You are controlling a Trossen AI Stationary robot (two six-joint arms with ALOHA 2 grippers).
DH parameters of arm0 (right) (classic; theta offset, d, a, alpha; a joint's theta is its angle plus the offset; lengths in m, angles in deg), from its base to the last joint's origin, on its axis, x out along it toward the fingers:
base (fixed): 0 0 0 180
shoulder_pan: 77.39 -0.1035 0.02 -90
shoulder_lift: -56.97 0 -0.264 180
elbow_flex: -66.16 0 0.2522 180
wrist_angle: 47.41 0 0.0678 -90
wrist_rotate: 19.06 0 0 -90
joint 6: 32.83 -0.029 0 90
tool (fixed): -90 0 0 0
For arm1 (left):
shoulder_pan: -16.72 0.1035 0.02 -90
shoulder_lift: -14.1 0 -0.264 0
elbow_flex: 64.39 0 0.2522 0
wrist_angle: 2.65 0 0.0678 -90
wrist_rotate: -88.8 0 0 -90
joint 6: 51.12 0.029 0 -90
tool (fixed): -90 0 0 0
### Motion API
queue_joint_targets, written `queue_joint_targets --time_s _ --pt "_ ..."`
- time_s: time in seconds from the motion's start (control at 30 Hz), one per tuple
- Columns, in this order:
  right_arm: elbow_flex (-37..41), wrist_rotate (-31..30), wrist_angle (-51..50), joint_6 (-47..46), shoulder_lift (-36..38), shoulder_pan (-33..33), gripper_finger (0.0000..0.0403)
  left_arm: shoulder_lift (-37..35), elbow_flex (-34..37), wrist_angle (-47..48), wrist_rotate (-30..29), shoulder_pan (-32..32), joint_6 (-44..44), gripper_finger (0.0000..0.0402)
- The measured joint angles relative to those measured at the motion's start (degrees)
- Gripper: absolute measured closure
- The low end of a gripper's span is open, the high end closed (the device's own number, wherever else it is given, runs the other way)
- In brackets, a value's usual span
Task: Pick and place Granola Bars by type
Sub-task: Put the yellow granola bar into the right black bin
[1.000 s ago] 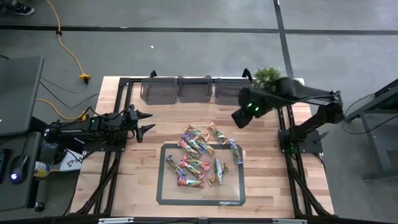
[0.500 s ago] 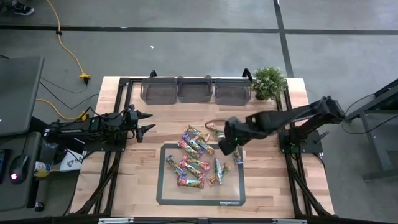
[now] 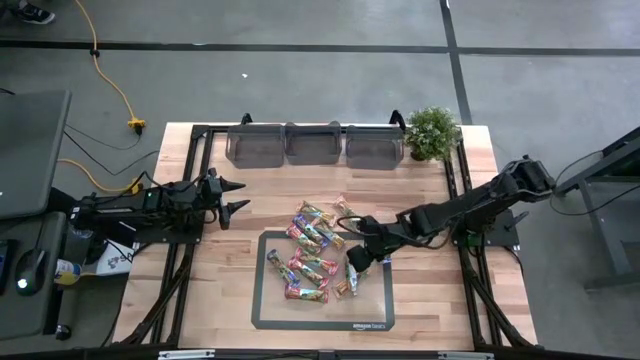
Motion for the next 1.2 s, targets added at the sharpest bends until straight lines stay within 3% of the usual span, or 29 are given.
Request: queue_joint_targets --time_s 0.47,0.67,0.77,0.9,1.07,1.2 --pt "9.23 -2.89 18.20 -0.07 0.02 0.02 0.0233 0.02 0.00 -0.02 -0.02 -0.01 0.00 0.0159" --pt "11.12 -4.43 31.37 12.29 0.02 1.21 0.0233 0.00 0.00 -0.02 -0.02 0.00 0.00 0.0159" --pt "9.04 -2.29 31.88 15.56 0.02 2.56 0.0233 0.01 0.00 -0.02 -0.02 0.00 -0.01 0.0159" --pt "-0.68 -1.36 15.76 22.16 0.02 3.36 0.0233 0.00 0.00 -0.02 -0.02 -0.01 -0.01 0.0159" --pt "-18.40 -8.02 -12.79 31.07 -1.38 3.35 0.0233 0.02 0.00 -0.02 -0.02 -0.02 -0.01 0.0159" --pt "-32.33 -11.18 -29.58 33.68 -6.06 3.41 0.0233 0.02 0.00 -0.04 -0.02 -0.01 -0.02 0.0159"
